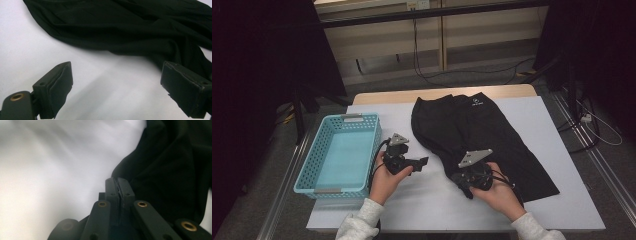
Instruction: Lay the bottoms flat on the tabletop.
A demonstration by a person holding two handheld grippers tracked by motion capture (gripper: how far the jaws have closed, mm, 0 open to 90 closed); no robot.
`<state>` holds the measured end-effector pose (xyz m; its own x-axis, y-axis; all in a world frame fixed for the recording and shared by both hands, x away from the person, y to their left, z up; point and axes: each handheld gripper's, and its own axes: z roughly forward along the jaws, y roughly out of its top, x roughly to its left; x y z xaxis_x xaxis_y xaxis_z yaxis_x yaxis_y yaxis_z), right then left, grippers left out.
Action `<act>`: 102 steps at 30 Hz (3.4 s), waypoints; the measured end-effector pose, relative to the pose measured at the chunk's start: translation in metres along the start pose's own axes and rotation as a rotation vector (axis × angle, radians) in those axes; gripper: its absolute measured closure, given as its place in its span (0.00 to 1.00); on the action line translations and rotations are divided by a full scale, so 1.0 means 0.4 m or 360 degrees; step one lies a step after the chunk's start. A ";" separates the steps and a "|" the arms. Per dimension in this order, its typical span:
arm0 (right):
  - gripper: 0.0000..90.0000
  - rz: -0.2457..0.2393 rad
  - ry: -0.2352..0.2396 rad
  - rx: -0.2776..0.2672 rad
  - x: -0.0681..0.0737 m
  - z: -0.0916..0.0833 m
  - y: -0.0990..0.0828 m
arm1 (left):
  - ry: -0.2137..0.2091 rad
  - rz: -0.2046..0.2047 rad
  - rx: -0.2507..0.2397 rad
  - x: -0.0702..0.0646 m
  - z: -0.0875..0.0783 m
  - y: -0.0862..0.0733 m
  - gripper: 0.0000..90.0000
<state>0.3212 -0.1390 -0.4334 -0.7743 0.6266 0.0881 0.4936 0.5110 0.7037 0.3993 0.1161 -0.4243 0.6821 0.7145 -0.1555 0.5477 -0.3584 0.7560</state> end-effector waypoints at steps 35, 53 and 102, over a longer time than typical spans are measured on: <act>1.00 0.0107 -0.0211 -0.0002 -0.079 -0.073 -0.050 | -0.0013 0.0019 0.0016 -0.010 0.008 -0.001 0.12; 0.73 -0.0095 -0.0129 -0.0038 0.012 -0.029 -0.008 | -0.0012 0.0015 0.0011 -0.006 0.006 0.000 0.12; 1.00 0.0160 -0.0229 0.0050 -0.075 -0.029 -0.053 | -0.0014 0.0010 0.0032 -0.005 0.013 -0.007 0.12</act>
<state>0.3295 -0.1754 -0.4428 -0.6570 0.7520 0.0537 0.5795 0.4581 0.6740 0.3990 0.1125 -0.4293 0.6898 0.7069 -0.1567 0.5531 -0.3748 0.7440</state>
